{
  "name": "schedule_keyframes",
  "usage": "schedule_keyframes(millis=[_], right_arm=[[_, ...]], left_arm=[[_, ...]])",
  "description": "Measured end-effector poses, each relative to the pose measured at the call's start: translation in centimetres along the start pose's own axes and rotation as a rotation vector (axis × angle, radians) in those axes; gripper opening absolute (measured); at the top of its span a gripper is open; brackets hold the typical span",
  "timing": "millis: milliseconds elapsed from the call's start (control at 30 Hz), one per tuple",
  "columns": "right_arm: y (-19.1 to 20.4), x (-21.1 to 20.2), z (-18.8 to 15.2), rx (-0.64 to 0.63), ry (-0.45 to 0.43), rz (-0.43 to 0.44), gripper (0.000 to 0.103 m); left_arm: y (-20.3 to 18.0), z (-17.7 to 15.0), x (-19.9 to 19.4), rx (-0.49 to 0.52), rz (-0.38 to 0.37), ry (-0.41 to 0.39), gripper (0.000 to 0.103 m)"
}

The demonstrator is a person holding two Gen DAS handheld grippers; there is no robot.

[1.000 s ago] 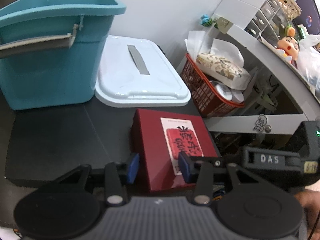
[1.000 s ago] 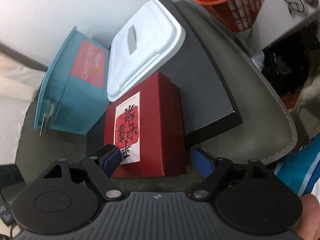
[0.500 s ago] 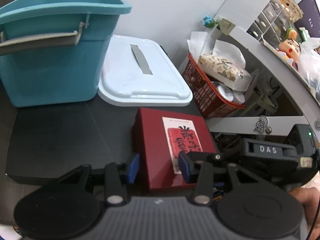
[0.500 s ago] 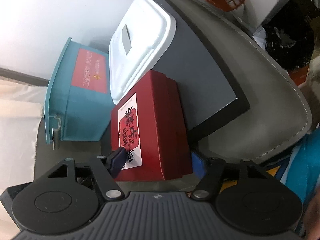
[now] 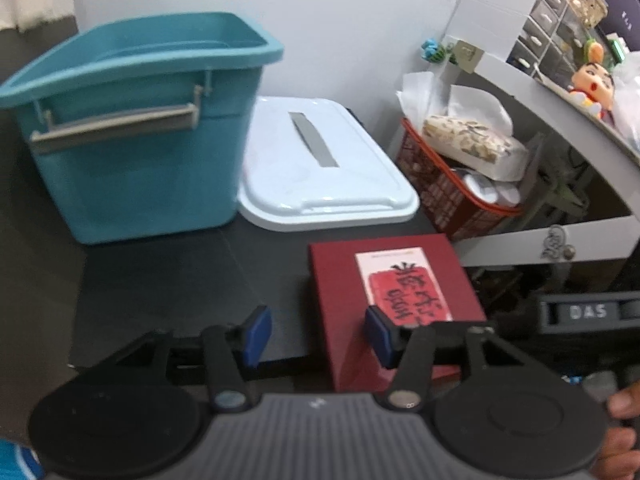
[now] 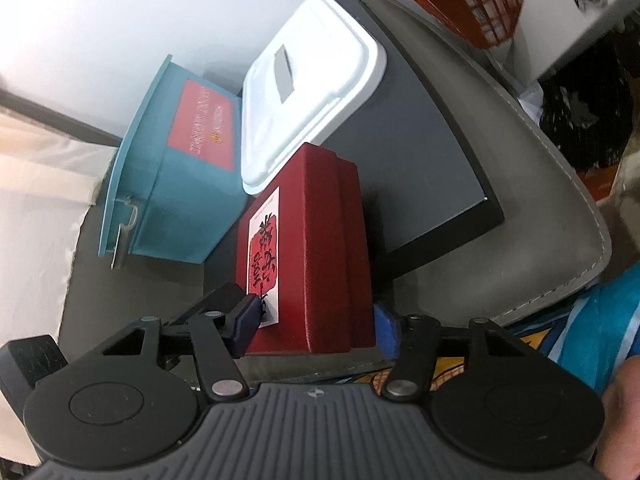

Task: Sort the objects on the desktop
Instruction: 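Close the right tool on the red box's sides and tilt it up, then lift the red box off the desk with the right tool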

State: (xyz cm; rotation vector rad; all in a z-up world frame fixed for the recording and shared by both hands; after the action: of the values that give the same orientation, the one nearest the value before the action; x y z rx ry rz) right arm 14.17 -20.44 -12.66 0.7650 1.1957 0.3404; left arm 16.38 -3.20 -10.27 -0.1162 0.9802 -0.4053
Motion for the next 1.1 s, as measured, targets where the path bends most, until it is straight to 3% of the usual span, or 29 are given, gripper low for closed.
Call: schedule_keyframes(millis=[367,667,833,1000,1100], right_arm=[[2.3,0.0,-0.4,-0.097,-0.027,-0.052,0.061],[2.0,-1.1,0.9,-0.207,-0.043,-0.097,0.061],[2.2,-1.0,1.2,-0.21,-0.035,-0.059,0.061],[1.8,-1.1,1.4,-0.184,-0.008,0.035,0.061],[2.1,-0.8,1.5,-0.199,0.003,0.035,0.057]], left_arm=[[0.9,-0.5,-0.3,-0.014,0.032,-0.008,0.061],[1.6,-1.1,-0.7,-0.058,0.033,-0.009,0.064],[2.2,-1.4,-0.9,-0.086,0.036,-0.007,0.064],[2.9,-1.6,-1.1,-0.114,0.023,0.002,0.063],[3.0,-1.7,-1.2,-0.119,0.024,0.006,0.063]])
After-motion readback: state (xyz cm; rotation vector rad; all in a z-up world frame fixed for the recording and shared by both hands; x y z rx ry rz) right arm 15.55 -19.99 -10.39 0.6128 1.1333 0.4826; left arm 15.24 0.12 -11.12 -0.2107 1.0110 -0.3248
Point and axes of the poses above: each gripper's, at about its wrist camera, not at the fingertips, and x roughly the way its jaws point, y to its left, z to its top, the point moved 5 cm from there along x, roughly the way its jaws point, and after that the axes turned 9 degrees about y, right-handed, at the moved point
